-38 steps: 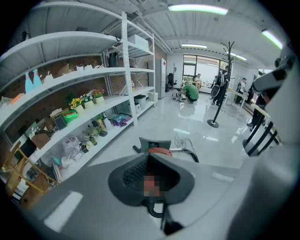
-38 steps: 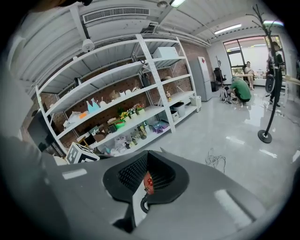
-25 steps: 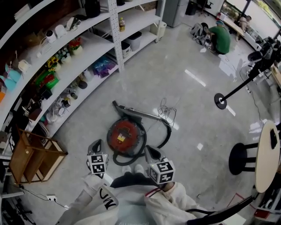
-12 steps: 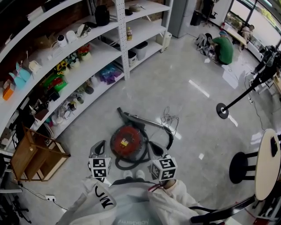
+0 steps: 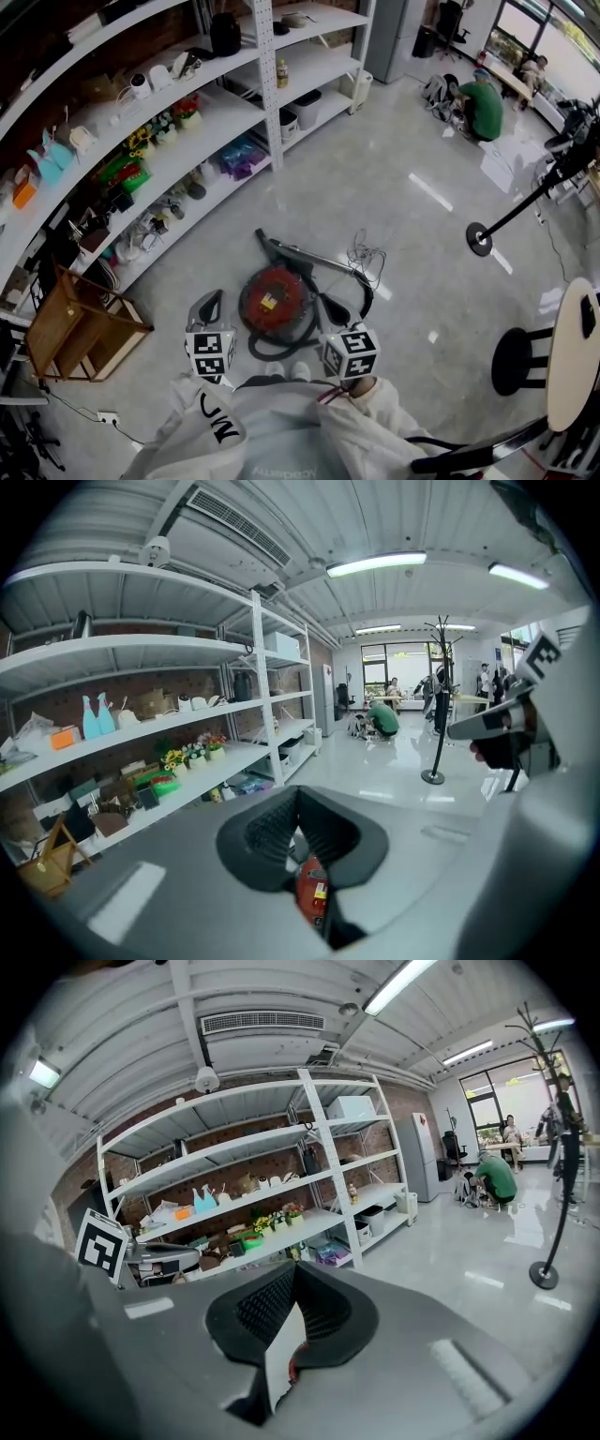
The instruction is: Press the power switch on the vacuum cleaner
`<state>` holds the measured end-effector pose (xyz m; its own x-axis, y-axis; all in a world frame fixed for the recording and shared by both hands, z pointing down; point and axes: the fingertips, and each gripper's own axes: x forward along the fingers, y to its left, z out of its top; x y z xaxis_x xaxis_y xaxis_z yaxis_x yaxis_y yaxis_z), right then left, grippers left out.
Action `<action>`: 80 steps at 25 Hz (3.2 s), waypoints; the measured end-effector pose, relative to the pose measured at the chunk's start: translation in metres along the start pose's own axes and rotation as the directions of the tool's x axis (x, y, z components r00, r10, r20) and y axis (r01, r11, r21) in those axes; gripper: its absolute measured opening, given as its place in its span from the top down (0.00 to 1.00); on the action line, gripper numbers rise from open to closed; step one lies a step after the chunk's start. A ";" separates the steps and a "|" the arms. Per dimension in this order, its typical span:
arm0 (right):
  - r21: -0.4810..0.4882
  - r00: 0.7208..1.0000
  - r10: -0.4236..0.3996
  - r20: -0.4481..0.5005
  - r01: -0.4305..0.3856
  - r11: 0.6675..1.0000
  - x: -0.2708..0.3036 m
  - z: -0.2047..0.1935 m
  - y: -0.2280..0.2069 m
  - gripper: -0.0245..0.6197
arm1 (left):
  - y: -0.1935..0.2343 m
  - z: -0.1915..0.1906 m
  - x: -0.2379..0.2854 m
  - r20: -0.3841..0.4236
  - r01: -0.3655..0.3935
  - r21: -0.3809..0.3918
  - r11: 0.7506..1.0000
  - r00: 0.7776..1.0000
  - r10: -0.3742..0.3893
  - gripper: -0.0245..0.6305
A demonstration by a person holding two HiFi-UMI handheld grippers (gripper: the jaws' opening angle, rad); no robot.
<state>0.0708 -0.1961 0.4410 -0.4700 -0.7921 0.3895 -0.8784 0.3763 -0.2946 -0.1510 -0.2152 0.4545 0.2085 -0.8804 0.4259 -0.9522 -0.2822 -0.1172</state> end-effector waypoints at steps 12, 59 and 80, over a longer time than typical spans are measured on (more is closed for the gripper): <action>-0.014 0.999 0.036 -0.019 -0.037 0.999 -0.010 -0.015 0.000 0.96 | -0.017 -0.008 -0.032 0.006 -0.025 -0.012 1.000 1.000 0.025 0.96; -0.073 0.995 -0.101 0.018 0.102 0.992 -0.206 -0.132 0.155 0.96 | -0.045 -0.114 -0.257 0.092 0.093 -0.054 0.994 0.992 -0.088 0.96; -0.007 0.998 -0.065 -0.021 0.065 0.998 -0.210 -0.143 0.134 0.96 | -0.075 -0.105 -0.255 0.052 0.097 -0.049 0.994 0.994 -0.095 0.96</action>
<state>0.0396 0.0893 0.4448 -0.4135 -0.8048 0.4259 -0.9077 0.3276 -0.2622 -0.1567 0.0705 0.4491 0.3091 -0.8682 0.3881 -0.9371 -0.3476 -0.0311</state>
